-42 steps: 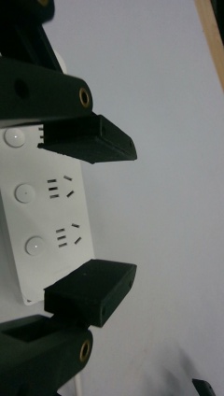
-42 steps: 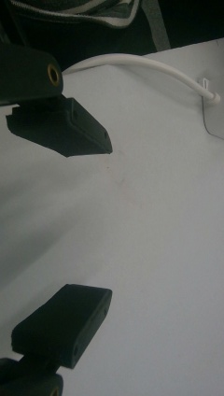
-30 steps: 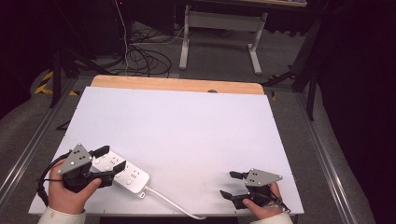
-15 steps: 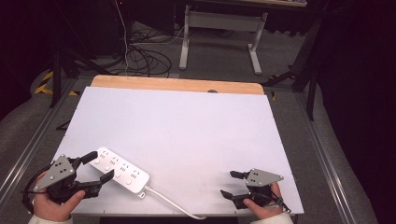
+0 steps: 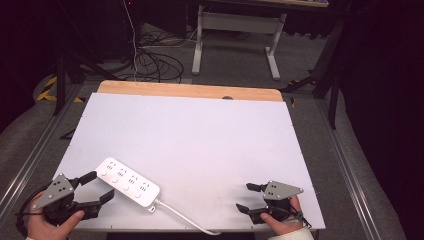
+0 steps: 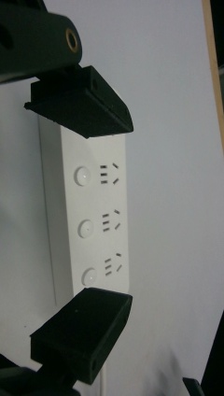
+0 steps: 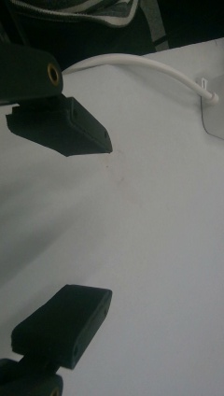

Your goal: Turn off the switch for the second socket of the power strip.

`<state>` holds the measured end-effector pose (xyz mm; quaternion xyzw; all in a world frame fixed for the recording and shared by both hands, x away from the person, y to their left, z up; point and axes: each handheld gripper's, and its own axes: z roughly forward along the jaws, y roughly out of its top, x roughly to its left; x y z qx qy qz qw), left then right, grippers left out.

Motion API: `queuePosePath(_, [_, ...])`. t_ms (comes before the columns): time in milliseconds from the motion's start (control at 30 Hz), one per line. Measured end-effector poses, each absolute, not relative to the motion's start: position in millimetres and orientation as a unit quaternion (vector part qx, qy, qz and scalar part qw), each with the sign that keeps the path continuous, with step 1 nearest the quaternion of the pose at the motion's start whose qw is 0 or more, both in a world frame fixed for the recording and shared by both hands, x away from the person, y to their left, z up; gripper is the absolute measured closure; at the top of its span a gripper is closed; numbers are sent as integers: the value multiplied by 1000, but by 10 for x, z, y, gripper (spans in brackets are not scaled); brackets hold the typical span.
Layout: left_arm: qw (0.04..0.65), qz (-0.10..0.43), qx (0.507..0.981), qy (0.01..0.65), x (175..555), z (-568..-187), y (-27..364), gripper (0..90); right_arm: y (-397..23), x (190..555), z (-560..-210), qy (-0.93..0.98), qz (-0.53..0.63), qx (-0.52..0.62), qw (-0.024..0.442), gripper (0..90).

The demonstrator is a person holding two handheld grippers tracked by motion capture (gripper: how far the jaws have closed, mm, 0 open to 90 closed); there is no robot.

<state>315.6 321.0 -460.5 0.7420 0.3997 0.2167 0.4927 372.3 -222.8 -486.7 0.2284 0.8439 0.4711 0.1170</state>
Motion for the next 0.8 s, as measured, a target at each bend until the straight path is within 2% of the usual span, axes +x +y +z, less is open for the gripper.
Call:
queuePosePath(433, [486, 224, 754, 381, 3078, -4788, 3258, 168, -2228, 3721, -4869, 844, 471, 227, 118, 252])
queuePosePath(800, [486, 188, 754, 400, 3024, -4928, 3346, 174, -2228, 3726, -4873, 845, 469, 227, 118, 251])
